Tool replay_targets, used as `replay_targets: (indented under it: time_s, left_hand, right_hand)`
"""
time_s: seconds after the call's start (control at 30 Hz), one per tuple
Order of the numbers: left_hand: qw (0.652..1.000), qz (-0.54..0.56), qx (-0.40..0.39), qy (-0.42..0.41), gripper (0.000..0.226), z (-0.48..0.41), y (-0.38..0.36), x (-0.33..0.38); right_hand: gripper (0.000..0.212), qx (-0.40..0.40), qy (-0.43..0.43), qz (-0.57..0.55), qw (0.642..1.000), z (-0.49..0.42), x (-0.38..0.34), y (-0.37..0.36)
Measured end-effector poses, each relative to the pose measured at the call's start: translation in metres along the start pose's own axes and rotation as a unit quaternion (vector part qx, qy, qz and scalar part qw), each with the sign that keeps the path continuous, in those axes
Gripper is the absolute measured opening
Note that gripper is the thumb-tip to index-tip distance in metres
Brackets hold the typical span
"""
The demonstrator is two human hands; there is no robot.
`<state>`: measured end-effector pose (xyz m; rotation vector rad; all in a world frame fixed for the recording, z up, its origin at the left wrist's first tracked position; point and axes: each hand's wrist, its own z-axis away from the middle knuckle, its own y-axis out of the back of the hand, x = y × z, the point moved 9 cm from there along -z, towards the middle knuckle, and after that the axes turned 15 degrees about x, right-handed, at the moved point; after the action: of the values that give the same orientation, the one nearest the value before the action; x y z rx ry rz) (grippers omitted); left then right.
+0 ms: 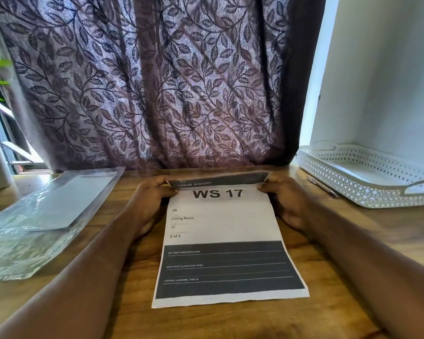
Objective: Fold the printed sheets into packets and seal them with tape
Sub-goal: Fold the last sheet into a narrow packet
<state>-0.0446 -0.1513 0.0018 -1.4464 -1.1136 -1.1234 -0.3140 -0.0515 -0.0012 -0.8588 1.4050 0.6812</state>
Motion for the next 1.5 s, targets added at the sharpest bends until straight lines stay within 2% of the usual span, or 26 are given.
replay_targets:
  time_s: [0.17,0.3,0.43,0.53,0.57,0.63,0.67,0.7,0.9,0.97,1.07,1.13,1.33,1.5]
  left_hand:
    - [0.999,-0.024,0.032,0.016,0.028,-0.004,0.009,-0.004]
    - [0.994,-0.095,0.030,-0.048,0.007,-0.005,0.009,0.005]
    - [0.953,-0.264,0.009,-0.151,0.009,-0.006,0.004,0.014]
    - [0.917,-0.339,-0.015,-0.210,0.004,-0.004,-0.005,0.021]
    - [0.908,-0.352,-0.021,-0.225,0.006,-0.003,-0.007,0.024]
    - [0.896,-0.363,-0.027,-0.253,0.010,-0.002,-0.012,0.028]
    - [0.894,-0.359,-0.024,-0.265,0.012,0.000,-0.013,0.030]
    - [0.894,-0.354,-0.018,-0.276,0.011,0.001,-0.015,0.033]
    - [0.867,-0.351,-0.016,-0.353,0.012,0.020,-0.034,0.055]
    - [0.864,-0.348,-0.027,-0.362,0.007,0.025,-0.039,0.057]
    - [0.865,-0.347,-0.040,-0.361,0.004,0.028,-0.039,0.056]
    - [0.869,-0.342,-0.029,-0.357,0.005,0.023,-0.033,0.057]
    - [0.881,-0.346,-0.003,-0.322,0.009,0.008,-0.014,0.049]
    - [0.892,-0.331,0.008,-0.309,0.011,0.001,-0.007,0.047]
  right_hand:
    - [0.037,-0.009,-0.018,0.016,1.000,0.001,0.002,0.001]
    - [0.015,0.004,0.019,0.053,0.998,0.002,-0.002,-0.002]
    - [0.015,0.022,0.051,0.101,0.993,-0.002,0.001,-0.002]
    - [0.010,0.041,0.094,0.159,0.982,-0.002,-0.003,0.001]
    - [0.009,0.050,0.140,0.209,0.967,0.000,-0.010,0.001]
    - [0.010,0.072,0.284,0.340,0.893,0.009,-0.031,-0.007]
    - [0.013,0.075,0.343,0.379,0.856,0.015,-0.039,-0.016]
    - [0.017,0.070,0.380,0.395,0.834,0.020,-0.046,-0.026]
    - [0.032,-0.021,0.472,0.435,0.766,0.052,-0.054,-0.087]
    - [0.026,-0.036,0.470,0.431,0.769,0.053,-0.052,-0.091]
    - [0.024,-0.048,0.435,0.420,0.795,0.042,-0.050,-0.081]
    - [0.027,-0.046,0.414,0.422,0.805,0.035,-0.051,-0.072]
    - [0.018,-0.035,0.371,0.431,0.822,0.025,-0.053,-0.047]
    - [0.023,-0.030,0.312,0.393,0.864,0.015,-0.047,-0.030]
